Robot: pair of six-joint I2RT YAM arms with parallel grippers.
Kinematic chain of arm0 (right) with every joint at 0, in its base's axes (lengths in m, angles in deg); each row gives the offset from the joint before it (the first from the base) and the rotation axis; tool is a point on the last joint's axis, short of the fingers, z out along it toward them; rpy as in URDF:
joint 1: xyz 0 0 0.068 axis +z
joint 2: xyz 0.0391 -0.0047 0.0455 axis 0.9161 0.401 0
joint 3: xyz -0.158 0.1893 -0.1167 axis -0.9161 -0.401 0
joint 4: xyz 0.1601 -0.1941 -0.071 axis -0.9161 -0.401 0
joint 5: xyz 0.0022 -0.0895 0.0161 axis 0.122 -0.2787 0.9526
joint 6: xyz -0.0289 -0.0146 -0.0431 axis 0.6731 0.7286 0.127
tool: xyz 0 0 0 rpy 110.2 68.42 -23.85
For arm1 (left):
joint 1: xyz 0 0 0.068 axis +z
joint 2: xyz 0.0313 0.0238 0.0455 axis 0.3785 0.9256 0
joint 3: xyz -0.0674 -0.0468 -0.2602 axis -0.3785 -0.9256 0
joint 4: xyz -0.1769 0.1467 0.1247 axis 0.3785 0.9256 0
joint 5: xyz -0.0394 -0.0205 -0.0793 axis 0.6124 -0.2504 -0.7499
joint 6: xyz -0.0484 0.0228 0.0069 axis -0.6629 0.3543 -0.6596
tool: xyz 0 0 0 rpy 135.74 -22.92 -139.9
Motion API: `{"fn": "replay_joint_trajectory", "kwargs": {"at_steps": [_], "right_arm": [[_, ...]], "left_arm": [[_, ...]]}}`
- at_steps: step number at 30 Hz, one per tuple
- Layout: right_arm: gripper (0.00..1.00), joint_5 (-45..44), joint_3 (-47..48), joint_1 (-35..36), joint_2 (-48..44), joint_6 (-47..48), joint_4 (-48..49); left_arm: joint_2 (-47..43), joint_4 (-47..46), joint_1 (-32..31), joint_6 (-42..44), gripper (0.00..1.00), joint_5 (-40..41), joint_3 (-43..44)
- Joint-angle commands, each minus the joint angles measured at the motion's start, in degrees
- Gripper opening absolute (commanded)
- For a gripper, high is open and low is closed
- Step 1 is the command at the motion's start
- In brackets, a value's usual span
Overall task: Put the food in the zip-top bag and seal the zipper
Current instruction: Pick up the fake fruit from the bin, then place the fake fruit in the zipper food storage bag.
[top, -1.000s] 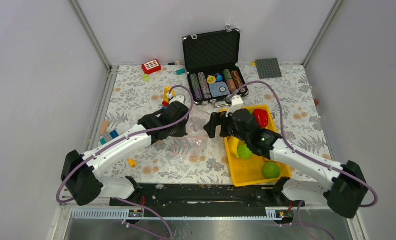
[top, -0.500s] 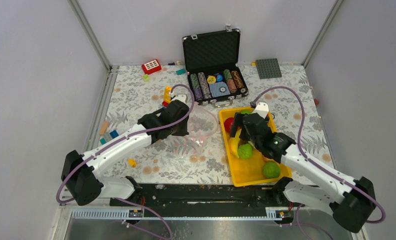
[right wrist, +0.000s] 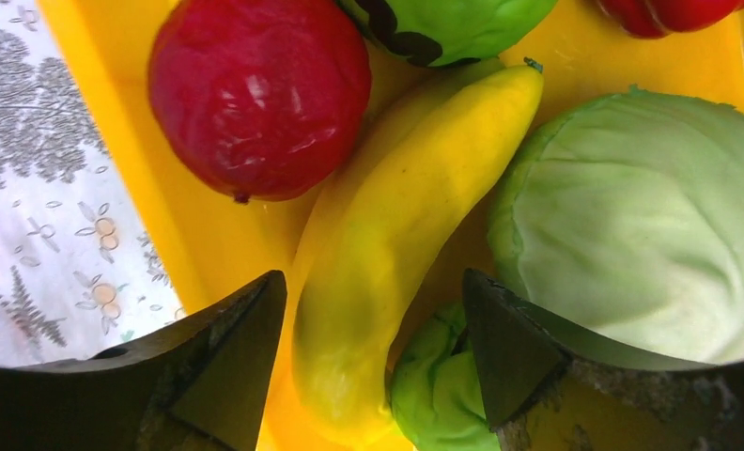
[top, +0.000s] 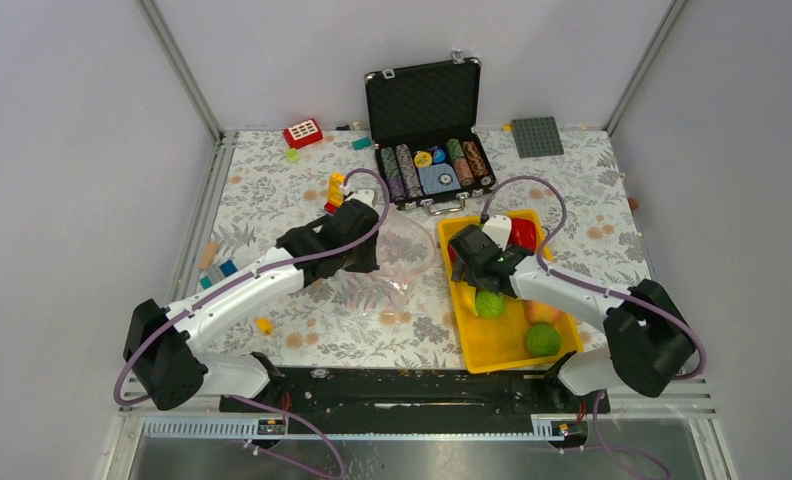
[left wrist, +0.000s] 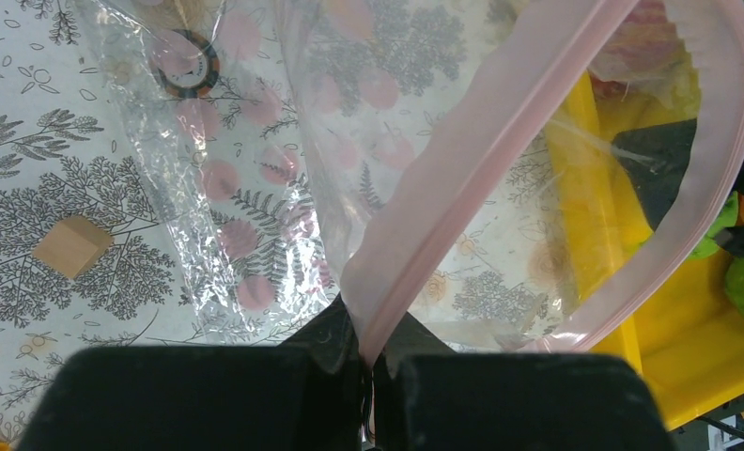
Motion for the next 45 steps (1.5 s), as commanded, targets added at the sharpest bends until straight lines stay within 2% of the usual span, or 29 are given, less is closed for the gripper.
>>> {"fn": "replay_joint_trajectory", "kwargs": {"at_steps": [1, 5, 7, 10, 14, 19, 22, 26, 31, 36, 40, 45], "right_arm": [[0.70, -4.8, 2.5, -0.3, 3.0, -4.3, 1.1], [0.41, -6.7, 0.7, -0.3, 1.4, -6.2, 2.2], [0.31, -7.3, -0.4, -0.3, -1.2, -6.5, 2.8], [0.22, -7.9, -2.2, -0.3, -6.8, -5.9, 3.6], [0.18, -5.7, -6.1, -0.3, -17.6, -1.8, 8.5], [0.16, 3.6, -8.3, -0.3, -29.4, 9.0, 15.7], [0.15, 11.0, -9.2, -0.3, -35.2, 13.7, 21.2], [0.14, 24.1, -11.5, -0.3, -39.2, 15.5, 35.4], [0.13, 40.0, -10.6, -0.3, -33.3, 13.7, 50.8], [0.13, 47.6, -8.8, -0.2, -21.4, 10.0, 65.4], [0.12, 48.5, -8.5, 0.4, -14.0, 5.7, 78.6], [0.12, 44.4, -9.9, 0.9, -9.4, 1.7, 88.8]], "left_arm": [[-0.2, -2.7, 0.3, 0.3, 0.00, -1.8, 0.7], [-0.6, -2.8, 0.3, 0.2, 0.00, -2.2, 0.2], [-0.6, -3.1, 0.2, 0.4, 0.00, -2.5, 0.2], [-0.5, -3.0, 0.2, 0.4, 0.00, -2.8, 0.4], [-0.4, -3.0, 0.3, 0.5, 0.00, -3.2, 0.8], [0.3, -2.5, 0.2, 0.3, 0.00, -3.2, 1.5], [0.7, -2.4, 0.3, 0.0, 0.00, -3.3, 1.7], [1.6, -2.3, 0.3, -0.1, 0.00, -4.2, 2.2], [2.0, -2.3, 0.3, -0.2, 0.00, -5.8, 2.7], [1.4, -2.4, 0.2, -1.5, 0.00, -7.3, 3.0], [0.6, -2.4, 0.3, -2.7, 0.00, -7.5, 3.0], [-0.5, -2.2, 0.3, -3.3, 0.00, -8.2, 3.0]]}}
